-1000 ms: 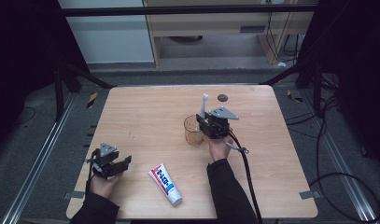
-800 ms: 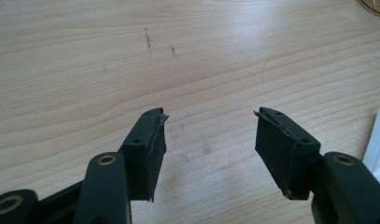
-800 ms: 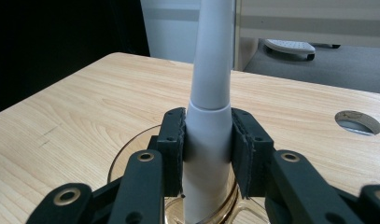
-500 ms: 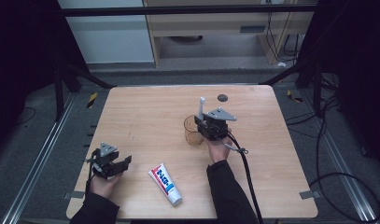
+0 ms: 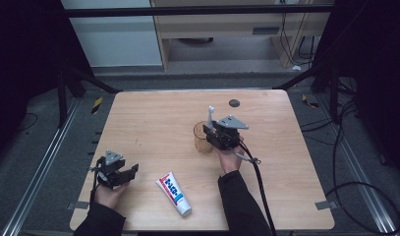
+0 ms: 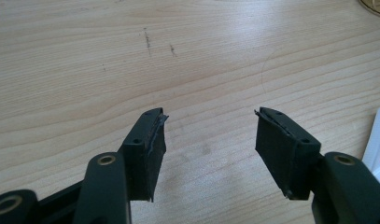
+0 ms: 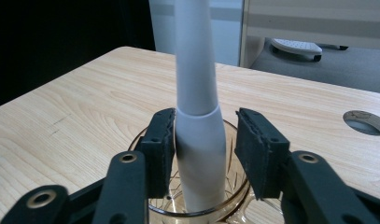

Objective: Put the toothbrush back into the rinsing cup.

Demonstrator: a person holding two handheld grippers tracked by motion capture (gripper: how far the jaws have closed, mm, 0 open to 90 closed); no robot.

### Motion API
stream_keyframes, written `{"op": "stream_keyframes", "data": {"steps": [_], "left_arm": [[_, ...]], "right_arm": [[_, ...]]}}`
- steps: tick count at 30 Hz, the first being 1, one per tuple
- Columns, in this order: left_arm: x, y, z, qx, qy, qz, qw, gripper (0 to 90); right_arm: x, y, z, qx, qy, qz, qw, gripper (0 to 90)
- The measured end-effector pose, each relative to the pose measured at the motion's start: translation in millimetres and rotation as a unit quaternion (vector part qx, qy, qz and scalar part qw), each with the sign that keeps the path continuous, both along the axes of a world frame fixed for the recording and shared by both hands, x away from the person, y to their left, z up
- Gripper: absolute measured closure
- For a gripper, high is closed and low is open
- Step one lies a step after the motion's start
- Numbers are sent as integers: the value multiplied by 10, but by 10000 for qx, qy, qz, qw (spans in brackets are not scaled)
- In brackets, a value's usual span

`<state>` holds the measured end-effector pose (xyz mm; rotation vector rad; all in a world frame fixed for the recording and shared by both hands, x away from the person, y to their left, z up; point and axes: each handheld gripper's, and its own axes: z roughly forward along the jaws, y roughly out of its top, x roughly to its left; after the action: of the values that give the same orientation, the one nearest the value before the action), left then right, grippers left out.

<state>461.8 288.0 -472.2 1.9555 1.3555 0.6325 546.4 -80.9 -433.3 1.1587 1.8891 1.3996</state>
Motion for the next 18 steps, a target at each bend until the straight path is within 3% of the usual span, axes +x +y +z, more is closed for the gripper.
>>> {"op": "stream_keyframes", "data": {"steps": [13,18], "left_arm": [[-8,0,9,-44,-15,-58,10000,450],[-13,3,14,-122,-30,-108,9999,508]], "right_arm": [[-126,-21,90,-80,-189,-123,9997,319],[-208,-57,130,-139,-109,-57,9998,278]]}}
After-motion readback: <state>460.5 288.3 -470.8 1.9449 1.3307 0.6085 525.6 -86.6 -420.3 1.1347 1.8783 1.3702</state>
